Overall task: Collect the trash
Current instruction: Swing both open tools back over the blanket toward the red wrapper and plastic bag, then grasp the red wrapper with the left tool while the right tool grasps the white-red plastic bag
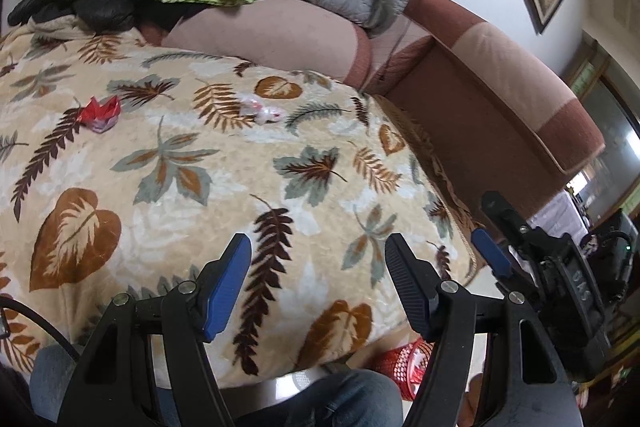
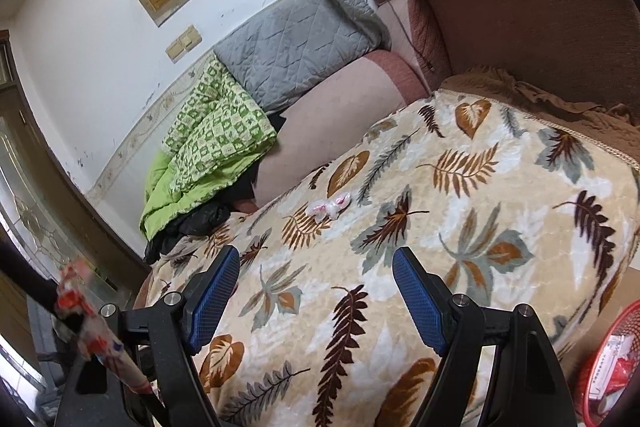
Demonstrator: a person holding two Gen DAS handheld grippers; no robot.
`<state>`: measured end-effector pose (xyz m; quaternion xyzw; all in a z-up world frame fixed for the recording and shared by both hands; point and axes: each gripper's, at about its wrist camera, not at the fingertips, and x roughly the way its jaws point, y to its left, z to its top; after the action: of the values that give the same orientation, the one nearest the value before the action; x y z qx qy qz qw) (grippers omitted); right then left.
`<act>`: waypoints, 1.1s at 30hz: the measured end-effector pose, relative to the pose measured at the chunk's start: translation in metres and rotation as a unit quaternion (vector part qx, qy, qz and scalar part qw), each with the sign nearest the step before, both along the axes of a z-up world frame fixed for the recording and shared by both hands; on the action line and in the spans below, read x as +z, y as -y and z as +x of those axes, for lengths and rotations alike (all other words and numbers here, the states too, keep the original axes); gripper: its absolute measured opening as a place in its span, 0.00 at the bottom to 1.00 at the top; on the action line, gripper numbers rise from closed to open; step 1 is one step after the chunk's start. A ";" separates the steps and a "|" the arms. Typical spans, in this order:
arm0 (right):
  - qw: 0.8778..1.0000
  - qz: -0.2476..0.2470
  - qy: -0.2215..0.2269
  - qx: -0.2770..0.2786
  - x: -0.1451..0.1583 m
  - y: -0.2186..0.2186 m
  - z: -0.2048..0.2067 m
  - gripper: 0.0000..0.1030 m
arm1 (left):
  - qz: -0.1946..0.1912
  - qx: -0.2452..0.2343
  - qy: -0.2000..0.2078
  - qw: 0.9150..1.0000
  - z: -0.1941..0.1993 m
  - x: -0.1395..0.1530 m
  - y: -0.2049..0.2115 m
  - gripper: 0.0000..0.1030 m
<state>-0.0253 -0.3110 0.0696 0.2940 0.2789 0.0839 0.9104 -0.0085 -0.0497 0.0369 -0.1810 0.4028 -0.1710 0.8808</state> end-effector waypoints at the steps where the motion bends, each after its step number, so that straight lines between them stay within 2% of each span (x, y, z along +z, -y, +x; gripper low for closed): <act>1: 1.000 -0.001 -0.002 0.003 -0.002 -0.002 0.004 0.80 | 0.004 0.006 -0.006 1.000 0.004 -0.005 -0.002 0.66; 5: 1.000 -0.004 -0.008 0.014 -0.012 -0.012 0.025 0.80 | 0.015 0.033 -0.029 0.999 0.019 -0.026 -0.014 0.66; 15: 0.996 0.036 -0.043 0.067 -0.052 -0.041 0.090 0.80 | 0.024 0.087 -0.050 0.995 0.038 -0.040 -0.044 0.66; 22: 0.991 0.067 -0.060 0.098 -0.071 -0.063 0.130 0.80 | 0.012 0.121 -0.069 0.990 0.054 -0.038 -0.077 0.66; 24: 0.991 0.065 -0.062 0.101 -0.075 -0.068 0.138 0.80 | -0.011 0.129 -0.080 0.988 0.060 -0.038 -0.093 0.66; 27: 0.990 0.062 -0.064 0.107 -0.080 -0.076 0.151 0.80 | -0.052 0.160 -0.107 0.980 0.069 -0.043 -0.128 0.66; 31: 0.989 0.054 -0.068 0.118 -0.092 -0.086 0.171 0.80 | -0.071 0.214 -0.137 0.964 0.085 -0.053 -0.176 0.66; 33: 0.985 0.071 -0.090 0.131 -0.104 -0.086 0.188 0.80 | -0.088 0.228 -0.161 0.956 0.099 -0.062 -0.198 0.66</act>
<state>0.1624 -0.2249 -0.0342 0.3252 0.3891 0.1956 0.8394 0.0910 0.1486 -0.0253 -0.3698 0.4710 0.0307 0.8003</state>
